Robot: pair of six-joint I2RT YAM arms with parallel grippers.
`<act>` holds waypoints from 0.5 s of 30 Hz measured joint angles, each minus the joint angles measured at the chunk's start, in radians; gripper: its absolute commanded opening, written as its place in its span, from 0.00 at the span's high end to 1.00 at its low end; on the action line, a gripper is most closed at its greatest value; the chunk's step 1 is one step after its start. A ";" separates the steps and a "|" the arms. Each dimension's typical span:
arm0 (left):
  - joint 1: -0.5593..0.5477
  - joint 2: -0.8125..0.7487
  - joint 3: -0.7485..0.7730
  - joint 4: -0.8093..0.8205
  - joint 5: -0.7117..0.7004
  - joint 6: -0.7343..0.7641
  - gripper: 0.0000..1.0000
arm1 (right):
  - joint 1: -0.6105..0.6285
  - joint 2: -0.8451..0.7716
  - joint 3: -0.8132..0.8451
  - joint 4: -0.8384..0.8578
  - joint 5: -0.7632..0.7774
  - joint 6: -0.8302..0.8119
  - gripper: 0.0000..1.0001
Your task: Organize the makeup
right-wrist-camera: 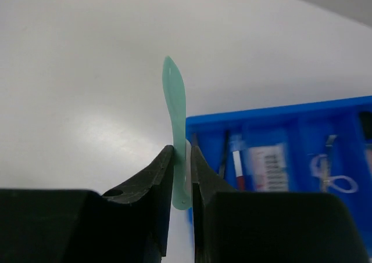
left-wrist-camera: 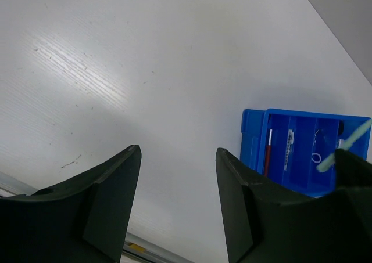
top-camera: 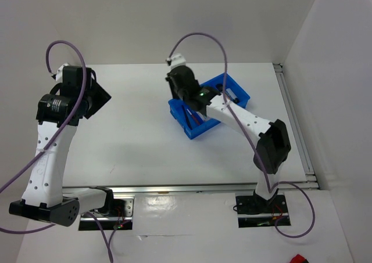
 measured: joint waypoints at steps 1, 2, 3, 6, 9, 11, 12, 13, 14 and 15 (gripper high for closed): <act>0.000 0.000 0.000 0.001 0.000 0.000 0.33 | -0.037 -0.019 -0.020 0.024 0.014 -0.022 0.82; 0.000 0.000 0.000 0.002 0.001 0.000 0.33 | -0.080 -0.033 -0.042 0.046 0.029 -0.048 0.82; 0.000 0.000 0.000 0.002 0.003 0.000 0.33 | -0.119 -0.041 -0.068 0.070 0.045 -0.073 0.82; 0.000 -0.001 -0.001 0.004 0.006 0.000 0.33 | -0.228 -0.046 -0.159 0.134 0.070 -0.137 0.82; 0.000 -0.007 -0.014 0.013 0.009 0.000 0.33 | -0.308 -0.038 -0.235 0.146 0.075 -0.183 0.82; 0.000 -0.008 -0.016 0.014 0.010 0.000 0.33 | -0.341 -0.032 -0.260 0.154 0.071 -0.201 0.82; 0.000 -0.008 -0.017 0.014 0.012 0.000 0.33 | -0.353 -0.029 -0.265 0.158 0.070 -0.208 0.82; 0.000 -0.008 -0.018 0.014 0.013 0.000 0.33 | -0.363 -0.023 -0.265 0.165 0.068 -0.212 0.82; 0.000 -0.008 -0.018 0.014 0.013 0.000 0.33 | -0.372 -0.019 -0.266 0.174 0.064 -0.216 0.82; 0.000 -0.008 -0.018 0.014 0.013 0.000 0.33 | -0.382 -0.013 -0.266 0.183 0.057 -0.218 0.82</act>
